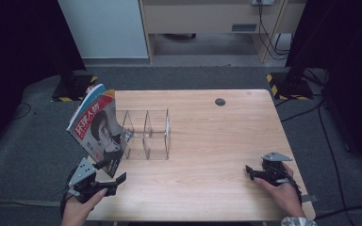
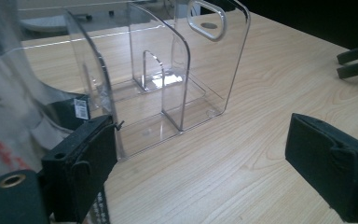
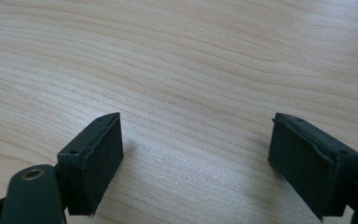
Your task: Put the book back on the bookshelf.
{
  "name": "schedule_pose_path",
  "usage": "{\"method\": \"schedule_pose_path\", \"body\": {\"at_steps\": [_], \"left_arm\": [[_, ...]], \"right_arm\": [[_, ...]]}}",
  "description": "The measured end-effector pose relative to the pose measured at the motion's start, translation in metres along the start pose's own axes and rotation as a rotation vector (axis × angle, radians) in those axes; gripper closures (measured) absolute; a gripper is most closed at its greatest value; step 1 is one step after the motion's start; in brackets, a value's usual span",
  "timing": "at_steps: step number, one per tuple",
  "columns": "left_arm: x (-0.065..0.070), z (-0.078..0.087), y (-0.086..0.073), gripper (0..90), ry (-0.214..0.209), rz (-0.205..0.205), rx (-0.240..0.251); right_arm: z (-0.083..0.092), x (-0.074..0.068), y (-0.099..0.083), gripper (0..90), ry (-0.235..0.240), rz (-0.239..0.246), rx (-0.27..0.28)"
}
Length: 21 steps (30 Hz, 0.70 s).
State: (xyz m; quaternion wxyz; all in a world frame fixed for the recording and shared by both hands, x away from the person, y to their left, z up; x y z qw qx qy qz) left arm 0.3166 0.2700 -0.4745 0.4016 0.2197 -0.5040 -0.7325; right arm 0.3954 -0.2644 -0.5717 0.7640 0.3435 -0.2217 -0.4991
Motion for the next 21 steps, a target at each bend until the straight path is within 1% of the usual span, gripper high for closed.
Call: {"method": "schedule_pose_path", "body": {"at_steps": [3,4,5,6,8,10,12,15,17,21], "left_arm": [[0.002,-0.007,0.001,7.3,-0.008,-0.002,-0.016],[0.003,-0.009,0.002,5.5,-0.008,0.001,-0.025],[0.002,-0.011,0.003,4.0,-0.011,0.006,-0.026],[0.001,-0.012,0.005,3.8,-0.011,0.009,-0.018],[0.000,-0.016,0.007,3.9,-0.009,0.015,-0.018],[0.001,-0.021,0.008,4.0,-0.012,0.009,-0.027],[0.003,-0.026,0.008,3.7,-0.026,0.006,-0.038],[0.006,-0.034,0.008,3.5,-0.034,0.000,-0.052],[0.009,-0.038,0.008,3.5,-0.042,-0.014,-0.063],[0.015,-0.047,0.012,3.5,-0.052,-0.029,-0.066]], "right_arm": [[0.000,0.000,0.000,17.7,0.000,0.000,0.000],[0.000,0.000,0.000,17.7,-0.002,0.000,0.001],[0.000,0.000,0.000,17.7,-0.002,-0.003,0.000],[0.000,0.000,0.000,17.6,-0.002,0.000,0.001],[0.000,0.000,0.000,17.5,-0.003,-0.002,0.000],[0.000,0.000,0.000,17.2,-0.002,-0.003,-0.001],[0.000,0.000,0.000,17.1,-0.001,-0.004,-0.001],[0.000,0.000,0.000,17.1,-0.001,-0.004,-0.001],[0.000,0.000,0.000,17.1,-0.001,-0.004,-0.001],[0.000,0.000,0.000,17.1,-0.001,-0.004,-0.001]]}}
Point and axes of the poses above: each handheld gripper's, and its own axes: z roughly backward along the jaws, y roughly out of its top, x roughly to its right, the point moved 5 cm from there along -z, roughly forward along the jaws, and after that the axes turned 1 degree about x, right-handed, at the moved point
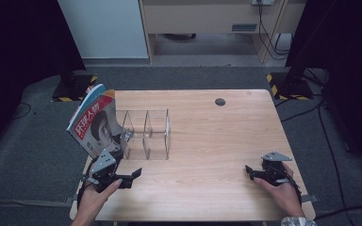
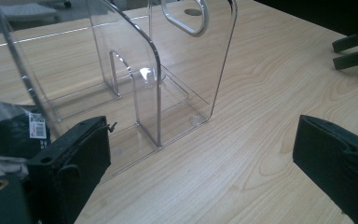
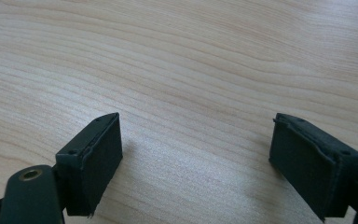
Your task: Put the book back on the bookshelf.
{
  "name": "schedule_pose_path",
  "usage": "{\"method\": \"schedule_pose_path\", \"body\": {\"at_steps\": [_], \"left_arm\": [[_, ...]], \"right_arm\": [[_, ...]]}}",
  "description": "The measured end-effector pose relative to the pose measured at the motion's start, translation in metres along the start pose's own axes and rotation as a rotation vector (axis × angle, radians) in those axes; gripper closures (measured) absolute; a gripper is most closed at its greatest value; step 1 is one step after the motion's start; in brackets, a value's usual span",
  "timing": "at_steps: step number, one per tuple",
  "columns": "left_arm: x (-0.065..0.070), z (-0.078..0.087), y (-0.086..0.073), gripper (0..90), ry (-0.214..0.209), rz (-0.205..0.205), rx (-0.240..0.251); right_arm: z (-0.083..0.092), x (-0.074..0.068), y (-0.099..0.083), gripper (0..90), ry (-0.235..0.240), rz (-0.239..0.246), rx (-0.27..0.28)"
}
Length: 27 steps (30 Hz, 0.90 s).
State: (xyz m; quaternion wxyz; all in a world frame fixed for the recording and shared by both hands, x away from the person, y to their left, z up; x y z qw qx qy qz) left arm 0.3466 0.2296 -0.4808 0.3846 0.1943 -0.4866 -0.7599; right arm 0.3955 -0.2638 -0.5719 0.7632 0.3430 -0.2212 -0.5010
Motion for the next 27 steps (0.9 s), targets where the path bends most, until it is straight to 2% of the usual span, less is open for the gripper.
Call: {"method": "schedule_pose_path", "body": {"at_steps": [9,20,27], "left_arm": [[0.004,-0.021,0.007,3.5,-0.005,-0.022,-0.015],[0.004,-0.035,0.013,3.6,-0.014,-0.015,-0.008],[0.013,-0.047,0.021,3.8,-0.037,-0.025,-0.002]], "right_arm": [[0.000,-0.001,0.000,14.5,0.001,-0.009,-0.005],[0.000,-0.001,0.000,14.2,0.000,-0.008,-0.006],[0.000,-0.002,-0.001,13.7,0.002,-0.011,-0.008]]}}
Point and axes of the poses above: each handheld gripper's, and its own axes: z roughly backward along the jaws, y roughly out of its top, x roughly to its right, the point moved 5 cm from there along -z, roughly forward along the jaws, and after that the axes turned 1 degree about x, right-handed, at the moved point
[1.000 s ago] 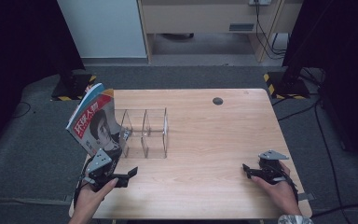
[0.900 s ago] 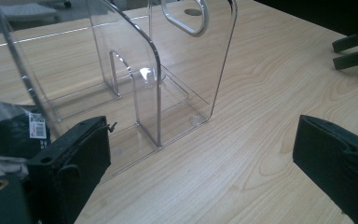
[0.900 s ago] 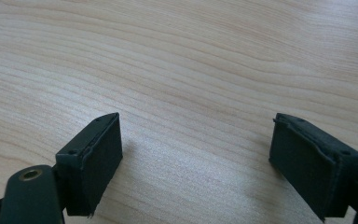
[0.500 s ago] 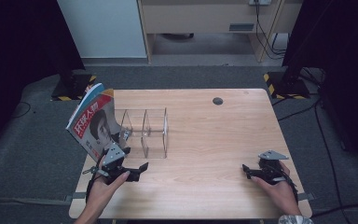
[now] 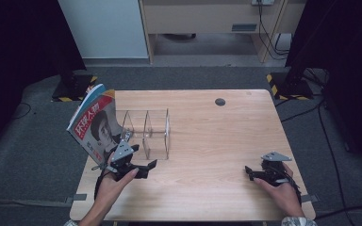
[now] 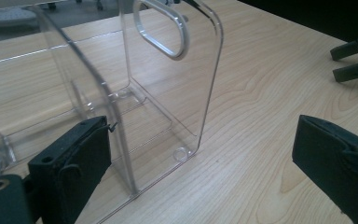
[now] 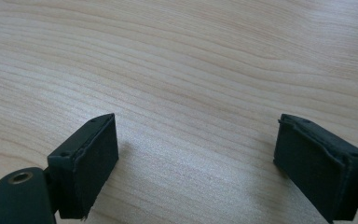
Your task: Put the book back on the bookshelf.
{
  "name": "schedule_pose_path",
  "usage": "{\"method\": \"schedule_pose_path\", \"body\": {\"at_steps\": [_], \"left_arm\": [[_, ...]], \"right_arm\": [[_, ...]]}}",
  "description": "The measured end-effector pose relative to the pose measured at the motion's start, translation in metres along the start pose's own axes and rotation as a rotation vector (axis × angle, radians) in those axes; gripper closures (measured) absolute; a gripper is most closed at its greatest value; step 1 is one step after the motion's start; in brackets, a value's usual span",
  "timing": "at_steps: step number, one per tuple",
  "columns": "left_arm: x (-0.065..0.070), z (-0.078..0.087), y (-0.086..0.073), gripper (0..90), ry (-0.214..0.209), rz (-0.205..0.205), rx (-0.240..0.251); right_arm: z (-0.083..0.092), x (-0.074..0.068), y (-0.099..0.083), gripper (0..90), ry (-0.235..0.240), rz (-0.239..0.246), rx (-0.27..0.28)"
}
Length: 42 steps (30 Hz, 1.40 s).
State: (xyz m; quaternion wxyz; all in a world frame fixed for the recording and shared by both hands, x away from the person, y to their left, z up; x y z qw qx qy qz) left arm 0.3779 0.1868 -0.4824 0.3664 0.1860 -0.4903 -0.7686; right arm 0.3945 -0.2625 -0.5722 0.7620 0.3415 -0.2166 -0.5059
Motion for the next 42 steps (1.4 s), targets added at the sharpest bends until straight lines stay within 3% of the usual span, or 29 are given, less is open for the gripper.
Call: {"method": "schedule_pose_path", "body": {"at_steps": [8,25,42], "left_arm": [[0.016,-0.010,0.006,3.8,-0.023,-0.050,-0.006],[0.047,-0.026,0.012,4.0,-0.106,-0.101,-0.026],[0.071,-0.052,0.014,4.2,-0.143,-0.138,-0.053]], "right_arm": [[0.000,0.000,0.000,13.2,-0.008,0.006,-0.001],[0.000,0.000,0.000,12.8,-0.004,0.011,-0.001],[0.000,0.000,0.000,12.4,-0.002,0.012,-0.002]]}}
Point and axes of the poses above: each handheld gripper's, and its own axes: z roughly backward along the jaws, y roughly out of its top, x roughly to its right, the point moved 5 cm from there along -z, roughly forward along the jaws, and after that the axes turned 1 degree about x, right-handed, at the moved point
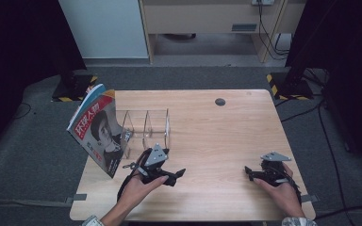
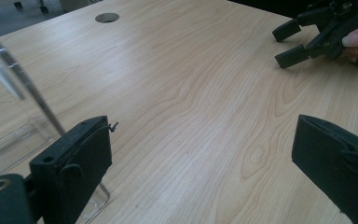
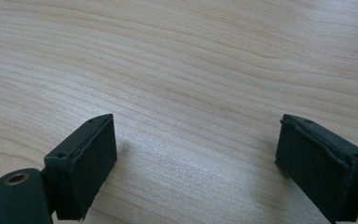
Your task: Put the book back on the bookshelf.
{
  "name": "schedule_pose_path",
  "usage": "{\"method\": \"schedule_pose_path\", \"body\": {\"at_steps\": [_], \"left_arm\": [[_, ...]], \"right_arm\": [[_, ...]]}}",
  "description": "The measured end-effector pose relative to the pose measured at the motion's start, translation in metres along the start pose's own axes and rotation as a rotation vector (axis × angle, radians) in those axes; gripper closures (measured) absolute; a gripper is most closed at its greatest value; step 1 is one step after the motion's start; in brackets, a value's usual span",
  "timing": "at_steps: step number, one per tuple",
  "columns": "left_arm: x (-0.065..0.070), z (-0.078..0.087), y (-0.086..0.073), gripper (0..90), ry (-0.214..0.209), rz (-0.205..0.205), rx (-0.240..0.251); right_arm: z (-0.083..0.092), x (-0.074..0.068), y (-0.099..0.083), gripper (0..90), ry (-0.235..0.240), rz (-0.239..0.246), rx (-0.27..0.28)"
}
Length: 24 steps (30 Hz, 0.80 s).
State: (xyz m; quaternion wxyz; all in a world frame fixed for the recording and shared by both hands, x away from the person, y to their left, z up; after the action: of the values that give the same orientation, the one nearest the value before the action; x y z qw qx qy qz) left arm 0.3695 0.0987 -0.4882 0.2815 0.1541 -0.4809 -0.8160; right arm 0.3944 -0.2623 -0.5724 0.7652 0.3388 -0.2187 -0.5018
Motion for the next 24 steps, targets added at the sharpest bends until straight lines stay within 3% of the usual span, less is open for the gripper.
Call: {"method": "schedule_pose_path", "body": {"at_steps": [3,9,19,24], "left_arm": [[0.003,-0.009,0.002,4.5,-0.001,-0.014,-0.011],[0.009,-0.030,0.004,4.6,-0.020,-0.003,-0.028],[0.031,-0.070,0.009,4.9,-0.053,-0.014,-0.070],[0.039,-0.081,0.006,5.2,-0.051,-0.035,-0.109]], "right_arm": [[0.000,0.000,0.000,12.2,0.000,0.001,-0.002],[0.000,-0.001,0.000,11.3,0.001,0.001,-0.002],[-0.001,-0.002,-0.001,7.9,0.007,0.010,-0.010],[-0.001,-0.002,-0.001,6.7,0.009,0.012,-0.012]]}}
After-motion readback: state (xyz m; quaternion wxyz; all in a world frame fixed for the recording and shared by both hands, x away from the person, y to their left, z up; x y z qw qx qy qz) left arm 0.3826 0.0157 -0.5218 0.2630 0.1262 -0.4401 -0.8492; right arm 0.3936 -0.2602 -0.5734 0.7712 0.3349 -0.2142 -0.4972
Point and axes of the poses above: each handheld gripper's, and its own axes: z roughly backward along the jaws, y roughly out of its top, x roughly to its right, the point moved 5 cm from there along -z, roughly forward along the jaws, and after that the axes turned 1 degree about x, right-handed, at the moved point
